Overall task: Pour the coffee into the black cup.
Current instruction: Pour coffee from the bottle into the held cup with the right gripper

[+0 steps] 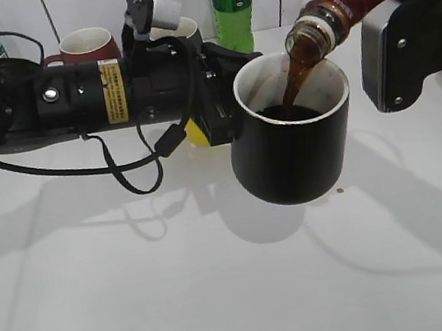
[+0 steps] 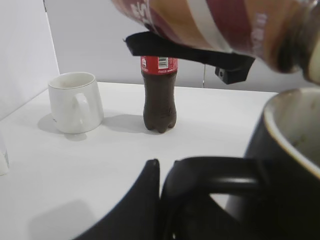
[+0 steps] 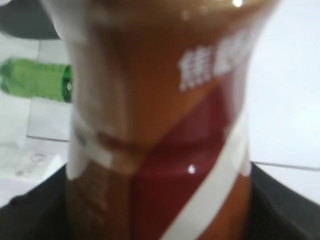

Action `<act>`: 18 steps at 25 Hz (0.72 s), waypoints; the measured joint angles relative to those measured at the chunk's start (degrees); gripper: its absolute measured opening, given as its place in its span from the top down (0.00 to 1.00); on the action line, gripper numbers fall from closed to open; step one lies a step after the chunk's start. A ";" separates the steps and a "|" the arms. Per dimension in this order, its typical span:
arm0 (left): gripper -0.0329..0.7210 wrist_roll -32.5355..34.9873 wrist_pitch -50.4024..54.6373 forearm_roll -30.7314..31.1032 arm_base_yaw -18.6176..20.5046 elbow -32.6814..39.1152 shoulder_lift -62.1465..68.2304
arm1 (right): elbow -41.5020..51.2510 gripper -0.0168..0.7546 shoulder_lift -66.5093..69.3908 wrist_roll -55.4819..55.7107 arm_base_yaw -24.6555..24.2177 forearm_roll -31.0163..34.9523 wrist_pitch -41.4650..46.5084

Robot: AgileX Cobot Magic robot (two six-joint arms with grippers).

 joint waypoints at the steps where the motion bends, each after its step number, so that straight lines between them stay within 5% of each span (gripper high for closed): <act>1: 0.90 0.00 0.00 0.00 0.00 0.00 0.00 | 0.00 0.30 0.00 -0.06 0.00 0.39 0.00; 7: 0.90 0.00 0.37 0.02 0.00 0.00 0.00 | 0.00 0.30 0.00 2.37 0.00 2.39 -0.06; 18: 0.90 0.00 0.87 -0.48 0.00 0.00 0.04 | 0.27 0.30 -0.04 23.88 0.00 -0.20 0.39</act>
